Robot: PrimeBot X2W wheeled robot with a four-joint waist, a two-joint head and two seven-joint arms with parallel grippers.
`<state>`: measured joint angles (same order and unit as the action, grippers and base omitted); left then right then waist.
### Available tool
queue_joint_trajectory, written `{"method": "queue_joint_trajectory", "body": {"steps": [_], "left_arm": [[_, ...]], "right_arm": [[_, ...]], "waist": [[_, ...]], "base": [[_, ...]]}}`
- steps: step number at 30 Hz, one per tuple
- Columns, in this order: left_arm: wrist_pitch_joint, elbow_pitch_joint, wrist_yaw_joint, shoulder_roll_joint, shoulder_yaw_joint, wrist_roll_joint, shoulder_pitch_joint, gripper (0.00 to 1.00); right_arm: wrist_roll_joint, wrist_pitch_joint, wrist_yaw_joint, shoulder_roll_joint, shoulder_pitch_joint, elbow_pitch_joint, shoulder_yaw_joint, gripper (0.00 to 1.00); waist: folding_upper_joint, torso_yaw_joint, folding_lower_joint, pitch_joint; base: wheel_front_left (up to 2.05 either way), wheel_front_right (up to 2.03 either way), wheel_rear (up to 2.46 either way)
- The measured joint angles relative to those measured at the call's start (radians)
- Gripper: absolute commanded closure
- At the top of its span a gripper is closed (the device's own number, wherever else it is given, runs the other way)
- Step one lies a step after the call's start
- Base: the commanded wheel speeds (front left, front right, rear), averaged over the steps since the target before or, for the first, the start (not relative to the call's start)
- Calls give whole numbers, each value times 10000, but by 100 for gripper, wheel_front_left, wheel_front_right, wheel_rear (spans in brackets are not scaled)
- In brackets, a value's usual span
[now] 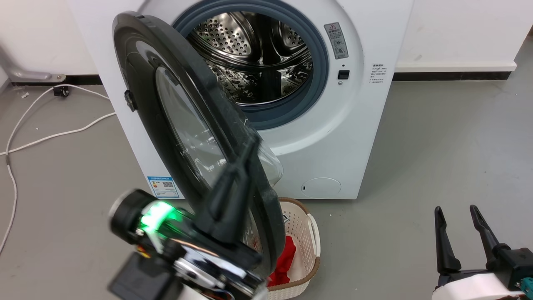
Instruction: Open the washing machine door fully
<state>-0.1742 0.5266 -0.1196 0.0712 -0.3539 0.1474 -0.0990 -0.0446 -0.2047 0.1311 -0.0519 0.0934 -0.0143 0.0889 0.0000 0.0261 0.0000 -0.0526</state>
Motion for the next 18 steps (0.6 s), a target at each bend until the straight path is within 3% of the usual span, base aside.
{"method": "queue_joint_trajectory", "body": {"steps": [10, 18], "left_arm": [[859, -514, -52, 410, -1622, 516, 1025, 100], [1267, -1630, 115, 604, -1862, 761, 1991, 100]], "right_arm": [[-2, 33, 0, 0, -4, -86, 27, 0], [-4, 33, 0, 2, -29, -138, -46, 0]], "waist": [[0, 95, 0, 109], [0, 144, 0, 205]], "base": [[0, 0, 0], [0, 0, 0]]}}
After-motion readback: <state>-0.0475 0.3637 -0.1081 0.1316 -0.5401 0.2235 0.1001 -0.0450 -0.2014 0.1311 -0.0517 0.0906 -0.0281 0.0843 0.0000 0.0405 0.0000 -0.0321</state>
